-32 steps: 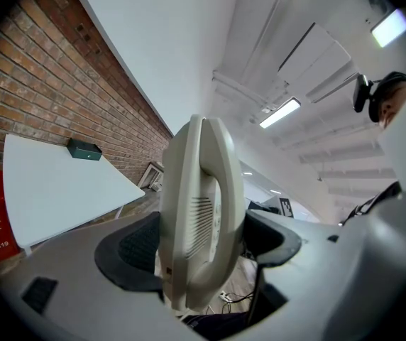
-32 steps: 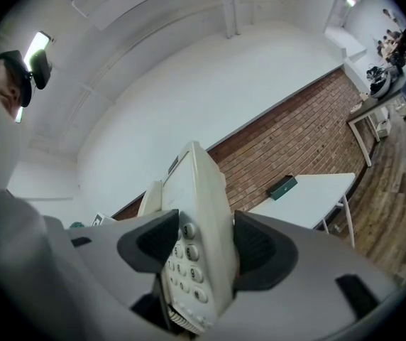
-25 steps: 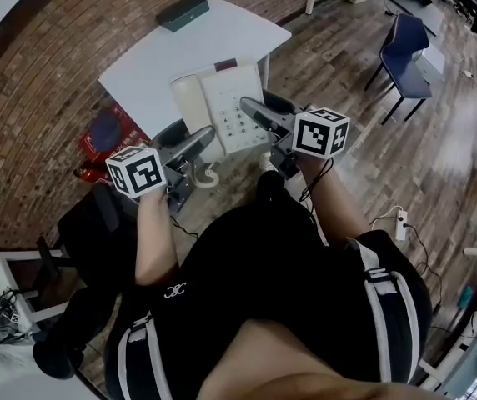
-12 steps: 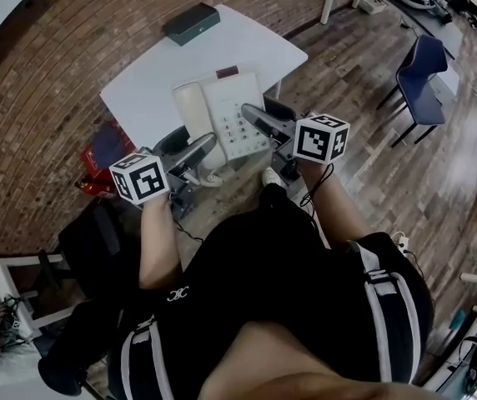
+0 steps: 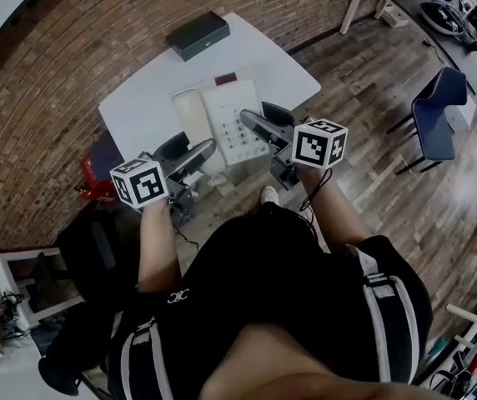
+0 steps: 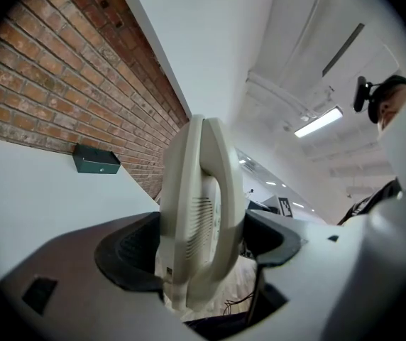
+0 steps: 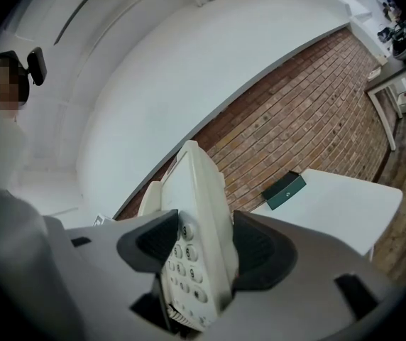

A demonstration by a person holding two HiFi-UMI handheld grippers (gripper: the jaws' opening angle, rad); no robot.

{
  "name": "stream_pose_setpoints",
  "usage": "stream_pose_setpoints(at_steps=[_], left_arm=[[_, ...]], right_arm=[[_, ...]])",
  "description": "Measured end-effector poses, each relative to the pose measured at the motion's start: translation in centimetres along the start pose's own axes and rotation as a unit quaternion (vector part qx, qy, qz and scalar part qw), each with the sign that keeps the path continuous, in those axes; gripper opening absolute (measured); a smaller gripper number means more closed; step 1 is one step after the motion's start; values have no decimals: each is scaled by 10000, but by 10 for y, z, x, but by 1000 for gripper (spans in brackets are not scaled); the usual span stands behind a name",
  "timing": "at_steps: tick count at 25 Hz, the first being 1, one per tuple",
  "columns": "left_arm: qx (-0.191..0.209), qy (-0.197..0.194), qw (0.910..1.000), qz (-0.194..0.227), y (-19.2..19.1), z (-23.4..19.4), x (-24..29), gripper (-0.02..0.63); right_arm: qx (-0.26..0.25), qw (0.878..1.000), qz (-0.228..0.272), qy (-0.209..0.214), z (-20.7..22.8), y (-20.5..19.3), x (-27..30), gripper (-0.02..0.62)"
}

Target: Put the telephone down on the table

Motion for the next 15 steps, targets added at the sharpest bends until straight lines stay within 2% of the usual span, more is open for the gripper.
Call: stream_pose_setpoints(at_steps=[8,15], left_arm=[[-363,326,9987,119,49,-55,67,365],[-615,572,9964,102,59,-99,90,365]], right_arm=[[166,9987,-461,139,78,58,56,227],[333,9956,-821,289,122,66,99,227]])
Point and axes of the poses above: the fingertips, and each gripper's own axes: x forward along the fingers, z to its right, y out of its top, the point moved 6 cm from there along -x, backward along the fingers, and after that the axes turned 7 degrees about -y, right-handed, at the moved point
